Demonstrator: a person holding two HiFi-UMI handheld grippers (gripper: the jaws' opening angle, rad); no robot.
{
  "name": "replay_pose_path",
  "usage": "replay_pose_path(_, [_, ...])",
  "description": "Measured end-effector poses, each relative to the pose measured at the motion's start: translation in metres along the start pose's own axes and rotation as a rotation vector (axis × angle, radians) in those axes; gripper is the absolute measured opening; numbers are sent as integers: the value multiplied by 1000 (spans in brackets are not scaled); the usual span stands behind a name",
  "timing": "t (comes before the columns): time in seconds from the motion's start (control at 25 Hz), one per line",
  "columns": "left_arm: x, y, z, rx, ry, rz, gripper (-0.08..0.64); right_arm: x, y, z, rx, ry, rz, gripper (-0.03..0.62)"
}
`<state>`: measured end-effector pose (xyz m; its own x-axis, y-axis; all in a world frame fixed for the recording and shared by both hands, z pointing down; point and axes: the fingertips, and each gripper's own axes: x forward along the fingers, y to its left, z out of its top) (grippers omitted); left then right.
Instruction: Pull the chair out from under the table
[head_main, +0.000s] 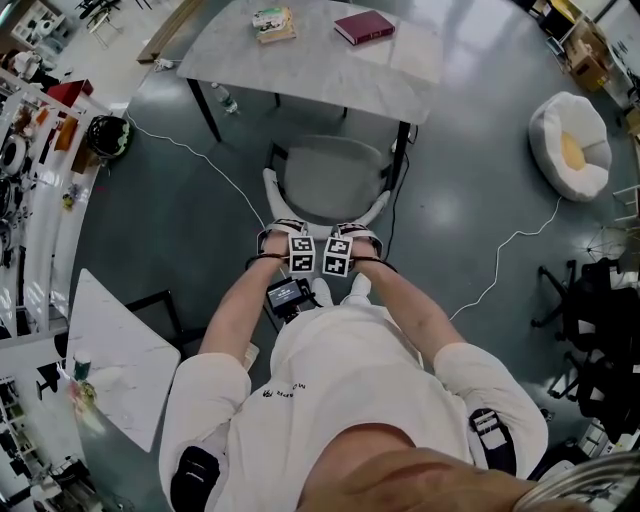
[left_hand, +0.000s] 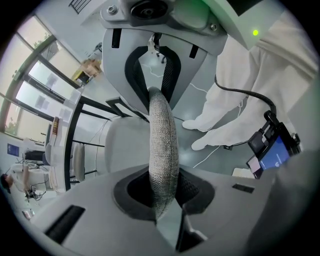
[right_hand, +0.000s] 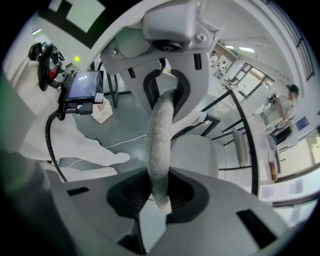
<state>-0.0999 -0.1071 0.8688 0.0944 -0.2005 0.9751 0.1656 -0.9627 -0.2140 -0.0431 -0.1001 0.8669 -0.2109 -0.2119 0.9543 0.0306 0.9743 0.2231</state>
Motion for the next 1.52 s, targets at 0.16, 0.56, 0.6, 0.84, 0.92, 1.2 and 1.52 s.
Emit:
replay_pose_path(0.16, [-4,-13,2,-4,-12,-7,74,-3,13,3,3,-9,10,80])
replay_pose_path(0.56, [-10,-39,10,-13,-26,-18,74,-9,40,1,-8,-8,44,80])
replay_pose_path(0.6, [-10,-43,11,-12,-28,-23,74,-10,43,1,-10,-7,49,80])
replay_pose_path(0.84, [-15,-60,11,-25,-31,-44,74,-13,59,5,-10,-4,74,81])
replay_pose_path(0.92, [-15,-61,10,-37,-31,-35,74,-13,61,7,-16,-5,88,81])
replay_pose_path(1.2, [-13,-65,10,-78,-38,-34,80,-11,67,8,-10,-7,95,87])
replay_pose_path(1.52, [-14,-65,10,-73,-45,-60,80,-12,66,10,-31,-2,118,87])
